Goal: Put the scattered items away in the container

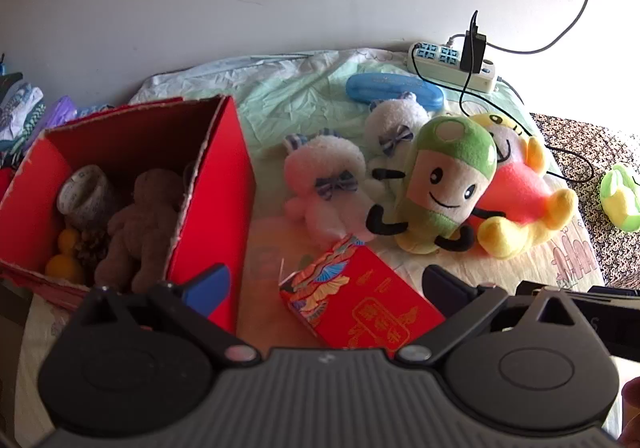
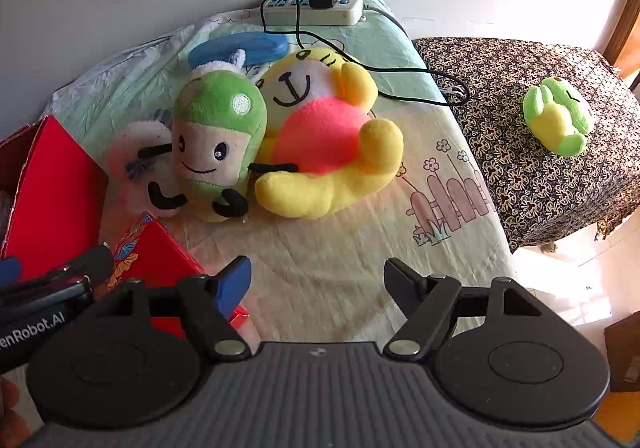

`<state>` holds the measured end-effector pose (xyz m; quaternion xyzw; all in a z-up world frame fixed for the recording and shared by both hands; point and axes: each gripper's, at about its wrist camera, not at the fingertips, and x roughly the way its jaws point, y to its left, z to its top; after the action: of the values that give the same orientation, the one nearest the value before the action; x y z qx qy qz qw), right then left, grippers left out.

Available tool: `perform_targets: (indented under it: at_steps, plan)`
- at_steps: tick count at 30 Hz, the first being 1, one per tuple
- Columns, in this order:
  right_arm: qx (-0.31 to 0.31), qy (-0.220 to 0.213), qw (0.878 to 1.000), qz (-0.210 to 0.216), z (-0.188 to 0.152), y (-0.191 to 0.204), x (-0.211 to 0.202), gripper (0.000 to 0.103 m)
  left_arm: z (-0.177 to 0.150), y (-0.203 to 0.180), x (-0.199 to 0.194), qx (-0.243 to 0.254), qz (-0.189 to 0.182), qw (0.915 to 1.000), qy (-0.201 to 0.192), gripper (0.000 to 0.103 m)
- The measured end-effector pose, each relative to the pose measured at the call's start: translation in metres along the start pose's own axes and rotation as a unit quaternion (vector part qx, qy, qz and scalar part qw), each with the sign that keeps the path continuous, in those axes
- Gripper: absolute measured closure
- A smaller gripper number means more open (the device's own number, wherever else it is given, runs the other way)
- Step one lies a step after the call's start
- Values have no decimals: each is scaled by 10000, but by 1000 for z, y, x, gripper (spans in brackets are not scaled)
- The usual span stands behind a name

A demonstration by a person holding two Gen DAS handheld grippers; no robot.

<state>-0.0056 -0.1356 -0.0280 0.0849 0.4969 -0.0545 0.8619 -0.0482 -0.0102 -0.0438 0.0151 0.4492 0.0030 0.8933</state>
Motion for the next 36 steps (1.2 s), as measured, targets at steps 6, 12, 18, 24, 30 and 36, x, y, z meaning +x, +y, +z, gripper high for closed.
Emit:
perform_targets:
  at_steps: [6,12,18,24,30,36]
  plan:
    - [34,49,10000,22,-4,-2,5,27,-2,-4,4,78,-60,9999,109,1]
    - [14,84,10000,47,-9,-7,11,27,-5,-10,12,142,-84,9994,308,1]
    - [88,159,9998,108,-11,-16,17,27,-10,-14,18,264,-60,9987,425,1]
    - [324,302,9988,185,-11,-26,26,28,-12,-17,26,302,-37,9979,568,1]
    - [192,272,9994,115,-6,-27,31,30,-10,-18,33,312,16,9975,634,1]
    - [105,314,9992,202,-1,-27,37,37,-9,-20,40,313,9,9969,726,1]
